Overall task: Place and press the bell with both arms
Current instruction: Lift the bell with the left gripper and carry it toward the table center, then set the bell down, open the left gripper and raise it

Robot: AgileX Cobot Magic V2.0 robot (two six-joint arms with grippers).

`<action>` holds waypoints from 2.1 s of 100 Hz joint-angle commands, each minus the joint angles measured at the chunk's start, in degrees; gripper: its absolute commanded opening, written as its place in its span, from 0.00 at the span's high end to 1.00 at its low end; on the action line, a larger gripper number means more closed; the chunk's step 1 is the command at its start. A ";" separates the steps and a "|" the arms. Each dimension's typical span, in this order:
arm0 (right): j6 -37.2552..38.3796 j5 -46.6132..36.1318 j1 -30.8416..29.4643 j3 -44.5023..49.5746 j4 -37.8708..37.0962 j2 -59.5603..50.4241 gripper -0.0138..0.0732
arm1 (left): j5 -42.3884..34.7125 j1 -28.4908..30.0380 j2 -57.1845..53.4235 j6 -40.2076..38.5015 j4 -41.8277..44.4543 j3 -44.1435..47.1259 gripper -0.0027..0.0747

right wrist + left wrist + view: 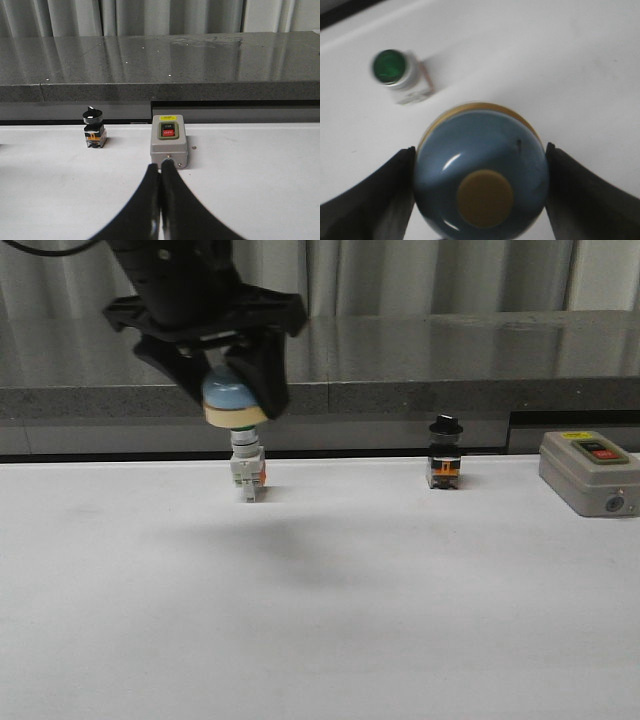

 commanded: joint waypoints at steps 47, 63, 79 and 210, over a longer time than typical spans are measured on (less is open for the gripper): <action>-0.07 -4.84 -0.26 -0.83 -0.50 -1.05 0.91 | -7.37 -12.60 9.82 -0.25 -0.85 -1.65 0.63; -0.07 -4.84 -0.26 -0.83 -0.50 -1.05 0.91 | -7.24 -12.93 11.75 -0.25 -0.85 -1.65 0.63; -0.07 -4.84 -0.26 -0.83 -0.50 -1.05 0.91 | -6.76 -12.93 12.26 -0.25 -0.99 -1.65 0.62; -0.07 -4.84 -0.26 -0.83 -0.50 -1.05 0.91 | -9.70 -1.69 -21.47 -0.72 0.00 12.37 0.10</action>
